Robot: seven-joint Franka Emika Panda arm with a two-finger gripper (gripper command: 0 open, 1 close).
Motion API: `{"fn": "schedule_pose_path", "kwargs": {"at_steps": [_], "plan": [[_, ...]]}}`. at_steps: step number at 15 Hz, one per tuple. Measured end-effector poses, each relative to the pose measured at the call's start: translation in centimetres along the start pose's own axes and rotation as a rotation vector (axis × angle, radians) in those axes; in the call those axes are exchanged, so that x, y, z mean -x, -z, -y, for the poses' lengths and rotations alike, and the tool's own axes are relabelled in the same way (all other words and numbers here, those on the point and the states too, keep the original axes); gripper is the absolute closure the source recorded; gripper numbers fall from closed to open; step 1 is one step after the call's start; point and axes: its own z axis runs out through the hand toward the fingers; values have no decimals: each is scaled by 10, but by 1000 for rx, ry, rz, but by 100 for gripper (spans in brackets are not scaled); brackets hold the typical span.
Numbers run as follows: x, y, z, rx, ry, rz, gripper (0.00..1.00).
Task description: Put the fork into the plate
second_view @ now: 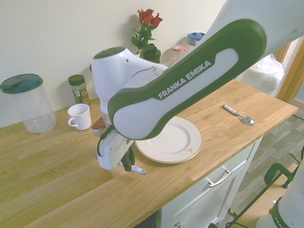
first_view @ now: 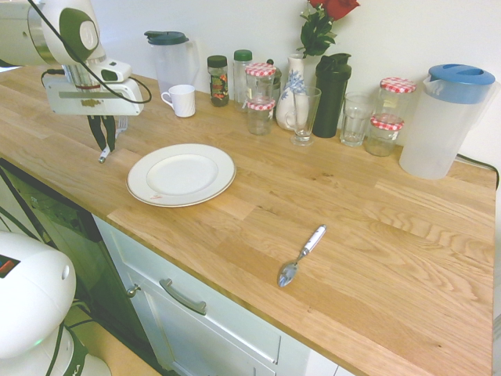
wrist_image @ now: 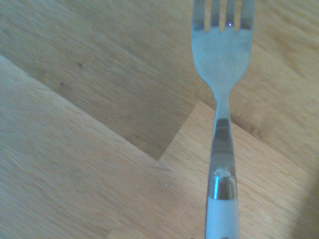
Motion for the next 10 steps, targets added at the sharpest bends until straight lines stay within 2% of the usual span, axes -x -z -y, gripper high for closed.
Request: {"fn": "schedule_pose_path", "kwargs": {"at_steps": [3,5,7,10], "plan": [[-32,49,-48,-67,-57,-1,100],[-58,65,-89,-91,-103,7,100],[-81,60,-122,-97,-140,31,100],[-111,30,-161,-79,-190,85,100]]}}
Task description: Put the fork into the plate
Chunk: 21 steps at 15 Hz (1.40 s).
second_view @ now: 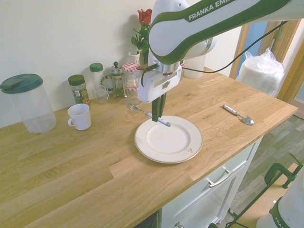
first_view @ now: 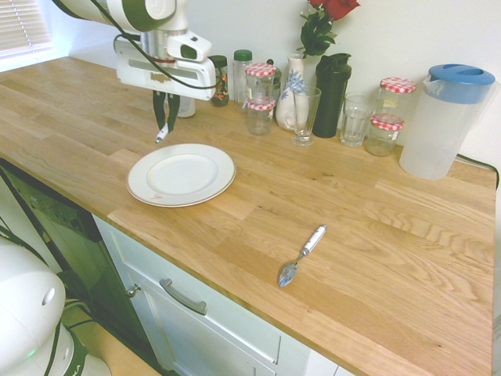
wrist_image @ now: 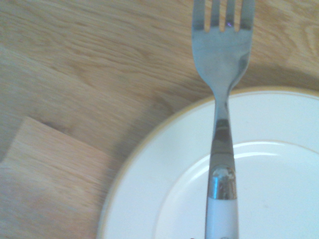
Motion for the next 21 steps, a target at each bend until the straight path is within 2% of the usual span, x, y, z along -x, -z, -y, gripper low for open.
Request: {"fn": "schedule_pose_path", "kwargs": {"at_steps": [4,8,16,17,21], "plan": [[-34,-36,-28,19,-47,46,100],[-32,-59,-16,46,-21,63,100],[-32,-74,-14,98,-11,65,100],[-31,-76,-13,102,-9,66,0],[-30,-77,-11,118,-2,57,0]]}}
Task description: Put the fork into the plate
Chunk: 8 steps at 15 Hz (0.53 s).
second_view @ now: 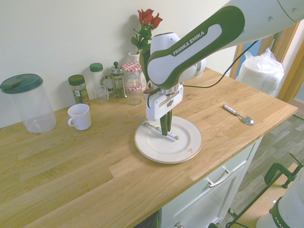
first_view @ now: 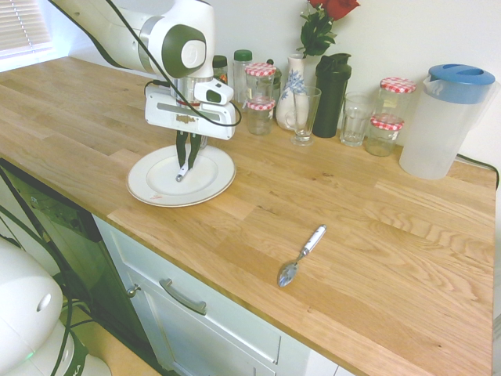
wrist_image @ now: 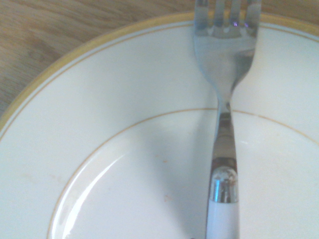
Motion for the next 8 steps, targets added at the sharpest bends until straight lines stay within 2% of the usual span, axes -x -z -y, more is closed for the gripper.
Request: {"fn": "schedule_pose_path", "kwargs": {"at_steps": [8], "plan": [[5,-2,6,25,28,-13,0]]}}
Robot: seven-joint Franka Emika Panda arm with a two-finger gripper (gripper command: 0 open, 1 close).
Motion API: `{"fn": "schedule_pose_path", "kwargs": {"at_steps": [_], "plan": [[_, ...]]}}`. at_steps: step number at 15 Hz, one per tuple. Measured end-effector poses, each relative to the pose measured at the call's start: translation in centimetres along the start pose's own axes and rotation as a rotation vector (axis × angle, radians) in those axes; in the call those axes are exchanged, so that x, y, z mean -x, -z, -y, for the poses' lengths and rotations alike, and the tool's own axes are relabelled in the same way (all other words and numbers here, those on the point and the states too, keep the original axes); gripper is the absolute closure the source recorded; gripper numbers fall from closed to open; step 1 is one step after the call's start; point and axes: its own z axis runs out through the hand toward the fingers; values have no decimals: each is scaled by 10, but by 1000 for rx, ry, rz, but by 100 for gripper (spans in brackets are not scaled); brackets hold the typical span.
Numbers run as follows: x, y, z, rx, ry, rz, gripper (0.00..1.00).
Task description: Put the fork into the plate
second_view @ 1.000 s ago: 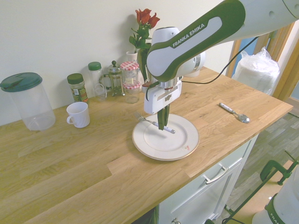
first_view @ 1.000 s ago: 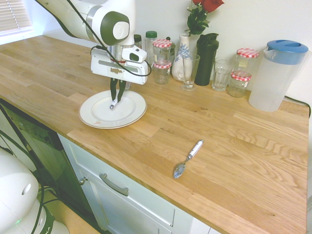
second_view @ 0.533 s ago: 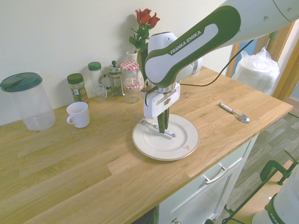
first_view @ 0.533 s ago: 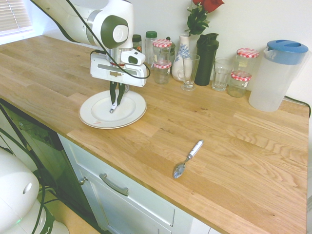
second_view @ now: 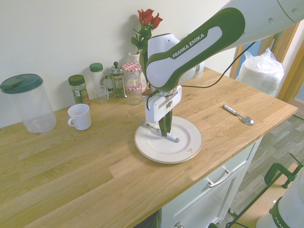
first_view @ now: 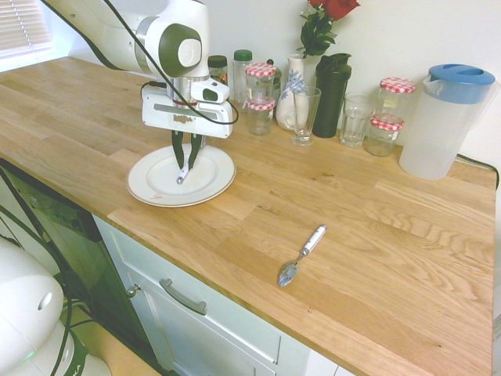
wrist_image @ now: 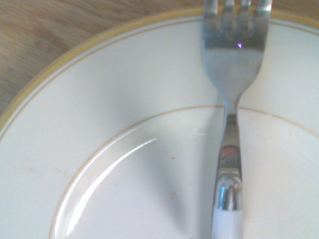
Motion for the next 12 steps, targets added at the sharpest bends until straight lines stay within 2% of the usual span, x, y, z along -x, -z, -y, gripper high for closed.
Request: {"fn": "schedule_pose_path", "kwargs": {"at_steps": [6,12], "plan": [[2,0,-2,-1,1,-10,0],[13,44,-24,-67,1,-95,0]]}}
